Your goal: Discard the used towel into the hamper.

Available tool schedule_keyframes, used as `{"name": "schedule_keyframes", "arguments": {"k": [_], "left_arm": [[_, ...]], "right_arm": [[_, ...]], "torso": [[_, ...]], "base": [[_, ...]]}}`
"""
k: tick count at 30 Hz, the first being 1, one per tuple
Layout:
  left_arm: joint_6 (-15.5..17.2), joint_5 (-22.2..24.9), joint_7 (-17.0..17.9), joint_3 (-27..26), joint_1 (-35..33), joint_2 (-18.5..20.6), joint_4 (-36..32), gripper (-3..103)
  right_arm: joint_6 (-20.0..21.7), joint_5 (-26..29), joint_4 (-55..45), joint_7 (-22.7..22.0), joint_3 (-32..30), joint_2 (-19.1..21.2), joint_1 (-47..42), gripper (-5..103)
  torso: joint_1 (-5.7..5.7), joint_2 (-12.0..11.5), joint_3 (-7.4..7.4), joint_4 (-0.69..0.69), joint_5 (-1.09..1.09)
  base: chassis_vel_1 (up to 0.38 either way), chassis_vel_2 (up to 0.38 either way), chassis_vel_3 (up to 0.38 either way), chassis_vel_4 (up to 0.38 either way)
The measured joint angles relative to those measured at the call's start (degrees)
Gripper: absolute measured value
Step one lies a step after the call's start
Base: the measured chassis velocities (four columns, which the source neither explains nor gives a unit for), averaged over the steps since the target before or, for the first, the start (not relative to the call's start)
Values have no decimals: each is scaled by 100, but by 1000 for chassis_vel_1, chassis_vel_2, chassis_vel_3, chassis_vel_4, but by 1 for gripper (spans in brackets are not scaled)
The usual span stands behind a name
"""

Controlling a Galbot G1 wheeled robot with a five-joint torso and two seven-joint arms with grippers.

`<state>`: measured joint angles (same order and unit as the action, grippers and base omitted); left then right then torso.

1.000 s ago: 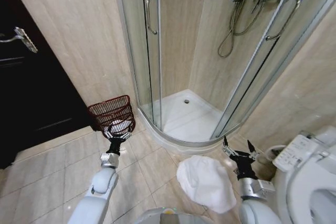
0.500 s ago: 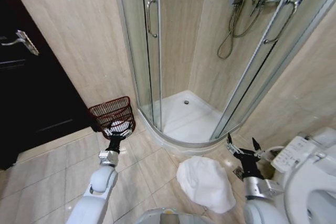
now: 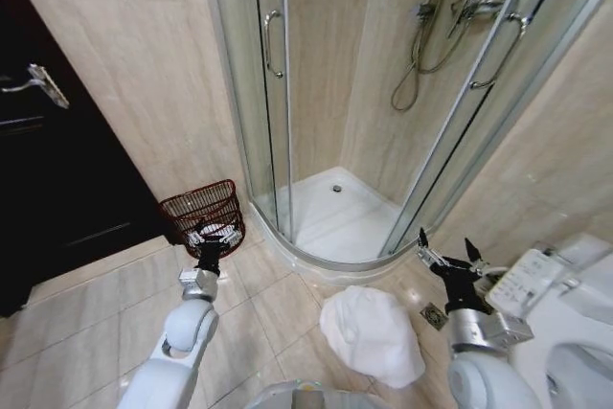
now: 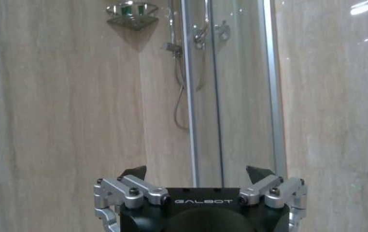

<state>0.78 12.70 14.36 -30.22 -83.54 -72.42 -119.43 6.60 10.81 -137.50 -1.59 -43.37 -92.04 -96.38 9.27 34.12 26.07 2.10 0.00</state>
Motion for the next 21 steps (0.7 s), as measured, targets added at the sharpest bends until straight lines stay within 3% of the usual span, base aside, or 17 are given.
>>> {"name": "schedule_keyframes", "arguments": {"k": [11,15,21], "left_arm": [[34,410,283,-181,-141,55,-91,100],[13,411,293,-193,-141,52,-75,100],[110,268,640,-345,-132,-67,-99,100]], "right_arm": [[195,-1,-179,-41,47,39,113,100],[190,-18,-208,51,45,4,56,100],[174,-57,-280,355,46,104,-38,100]], "torso": [[97,211,112,1,0],[123,279,154,1,0],[194,444,246,1,-1]], "base": [[-6,-9,-16,-11],[0,0,0,0],[0,0,0,0]]}}
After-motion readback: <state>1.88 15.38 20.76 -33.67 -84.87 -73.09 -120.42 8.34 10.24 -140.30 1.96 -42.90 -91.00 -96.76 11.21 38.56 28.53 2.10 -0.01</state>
